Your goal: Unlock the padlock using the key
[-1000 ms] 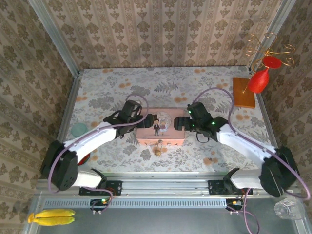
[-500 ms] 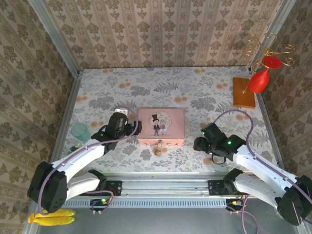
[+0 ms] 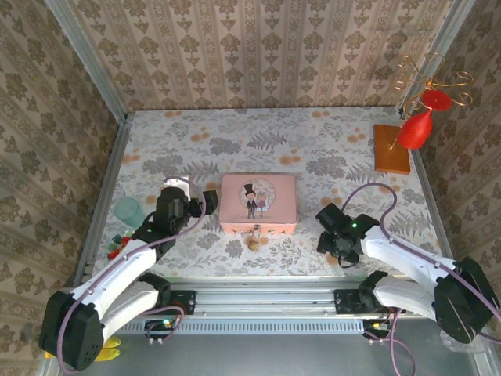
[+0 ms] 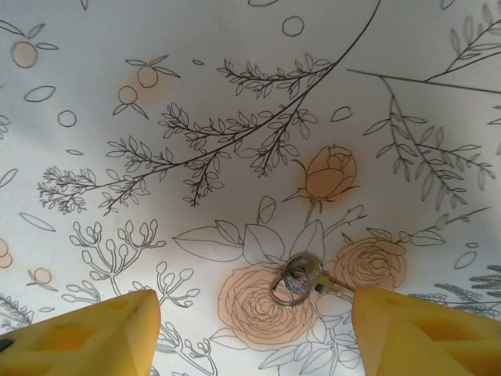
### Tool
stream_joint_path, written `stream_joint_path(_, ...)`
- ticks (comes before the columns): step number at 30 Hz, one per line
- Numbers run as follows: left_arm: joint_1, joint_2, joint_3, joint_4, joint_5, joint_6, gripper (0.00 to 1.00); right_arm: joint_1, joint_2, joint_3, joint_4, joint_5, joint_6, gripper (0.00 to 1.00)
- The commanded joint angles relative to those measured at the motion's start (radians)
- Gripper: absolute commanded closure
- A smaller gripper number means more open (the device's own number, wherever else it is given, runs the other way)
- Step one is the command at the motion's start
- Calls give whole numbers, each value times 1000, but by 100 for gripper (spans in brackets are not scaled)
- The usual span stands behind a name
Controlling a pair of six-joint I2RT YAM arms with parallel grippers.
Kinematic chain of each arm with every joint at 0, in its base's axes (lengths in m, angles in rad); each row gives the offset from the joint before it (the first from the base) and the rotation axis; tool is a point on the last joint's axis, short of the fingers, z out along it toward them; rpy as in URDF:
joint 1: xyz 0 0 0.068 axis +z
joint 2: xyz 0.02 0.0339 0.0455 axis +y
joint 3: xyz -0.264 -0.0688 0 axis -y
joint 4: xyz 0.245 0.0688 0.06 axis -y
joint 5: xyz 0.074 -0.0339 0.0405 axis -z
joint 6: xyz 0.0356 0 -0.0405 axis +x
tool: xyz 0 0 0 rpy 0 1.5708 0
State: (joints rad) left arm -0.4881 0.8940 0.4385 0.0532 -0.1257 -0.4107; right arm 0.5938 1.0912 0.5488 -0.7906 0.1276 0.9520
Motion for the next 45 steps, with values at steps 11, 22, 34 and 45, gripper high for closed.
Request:
stream_joint_path(11, 10, -17, -6, -20, -15, -7, 0, 17, 192, -15, 158, -51, 34, 58)
stream_joint_path(22, 11, 26, -4, -12, -42, 6, 0, 29, 200, -18, 203, -60, 25, 84)
stream_joint_path(34, 14, 38, -3, -9, -45, 8, 0, 47, 160, -26, 217, -59, 23, 98)
stream_joint_path(45, 14, 30, -2, 0, -33, 27, 0, 100, -62, 139, 249, -87, -115, 100)
